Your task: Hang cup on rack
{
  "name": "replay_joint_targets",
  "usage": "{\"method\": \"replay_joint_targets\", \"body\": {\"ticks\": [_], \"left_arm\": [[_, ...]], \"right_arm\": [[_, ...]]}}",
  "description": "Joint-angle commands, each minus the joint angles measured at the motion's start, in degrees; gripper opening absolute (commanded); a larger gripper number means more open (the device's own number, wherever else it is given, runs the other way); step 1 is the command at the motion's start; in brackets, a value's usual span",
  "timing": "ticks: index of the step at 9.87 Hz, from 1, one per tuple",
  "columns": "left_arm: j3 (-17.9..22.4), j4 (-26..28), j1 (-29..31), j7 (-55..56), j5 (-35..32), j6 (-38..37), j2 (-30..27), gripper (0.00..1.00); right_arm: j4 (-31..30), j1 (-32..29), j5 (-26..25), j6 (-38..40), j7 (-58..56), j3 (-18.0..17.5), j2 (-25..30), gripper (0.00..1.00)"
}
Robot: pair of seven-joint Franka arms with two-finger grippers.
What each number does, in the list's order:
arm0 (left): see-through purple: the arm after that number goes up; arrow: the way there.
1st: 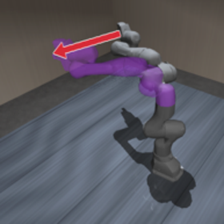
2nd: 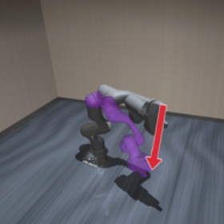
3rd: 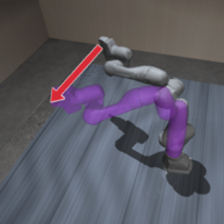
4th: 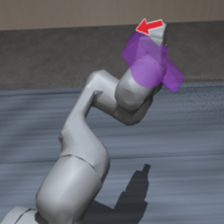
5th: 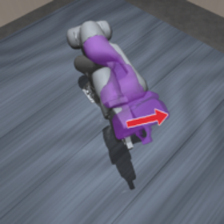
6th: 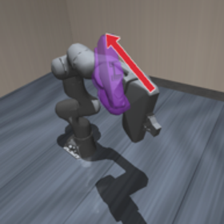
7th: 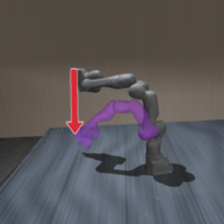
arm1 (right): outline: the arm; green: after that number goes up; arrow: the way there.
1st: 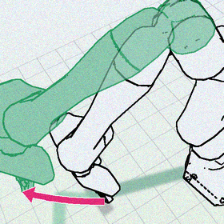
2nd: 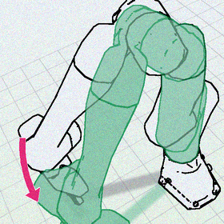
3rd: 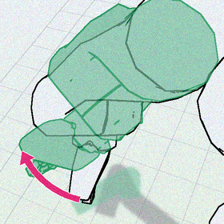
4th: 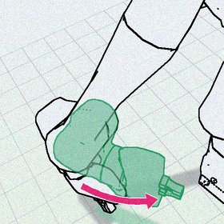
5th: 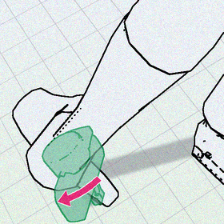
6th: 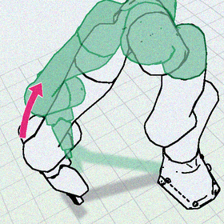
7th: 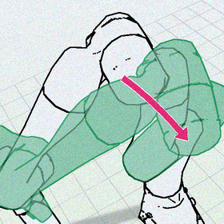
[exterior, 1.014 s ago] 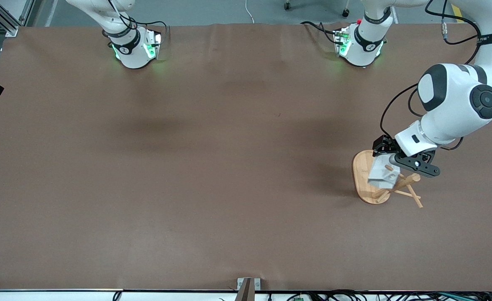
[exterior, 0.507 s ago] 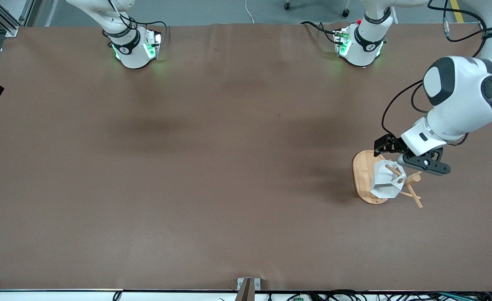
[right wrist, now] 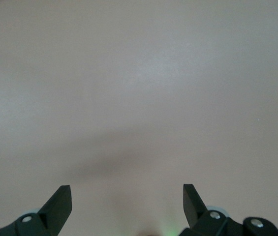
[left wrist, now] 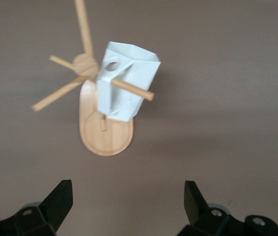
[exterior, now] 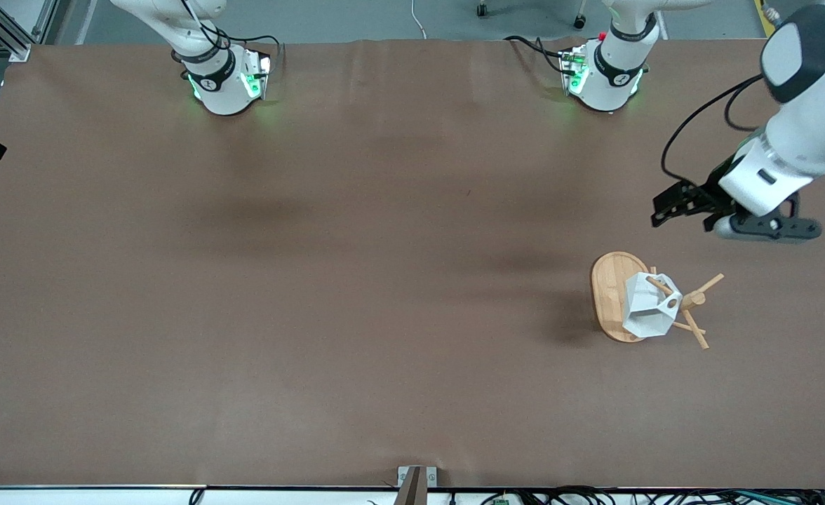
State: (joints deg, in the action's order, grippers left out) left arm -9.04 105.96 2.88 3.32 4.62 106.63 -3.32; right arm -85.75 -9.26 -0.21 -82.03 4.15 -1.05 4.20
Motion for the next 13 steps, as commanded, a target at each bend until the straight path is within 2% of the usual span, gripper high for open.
{"method": "replay_joint_targets", "body": {"ticks": [1,3,5,6,10,13], "left_arm": [[-2.82,-1.27,2.22,-0.75,-6.7,-3.09,-2.38,1.0],[-0.47,-3.81,2.39,-5.93,-6.48,-5.2,-3.54,1.0],[-0.9,-9.78,1.96,-4.82,-6.47,-15.1,-1.97,1.0],[-0.9,-10.24,1.78,-3.68,-6.21,-16.97,-2.05,1.0],[-0.9,-10.86,-0.07,-0.76,-6.12,-19.18,-2.92,1.0],[-0.2,-12.62,-0.15,-0.77,-3.22,-20.5,-2.66,1.0]], "right_arm": [[0.23,-0.32,-0.5,0.47,-0.55,-0.18,0.11,1.0],[0.15,-0.32,-0.41,-0.32,-0.46,-0.18,0.02,1.0],[0.15,-0.32,-0.41,-0.06,-0.46,-0.18,0.11,1.0],[0.15,-0.32,-0.41,0.03,-0.46,-0.18,0.11,1.0],[0.15,-0.41,-0.41,-0.06,-0.46,-0.18,0.11,1.0],[0.15,-0.41,-0.41,0.03,-0.46,-0.18,0.11,1.0]]}}
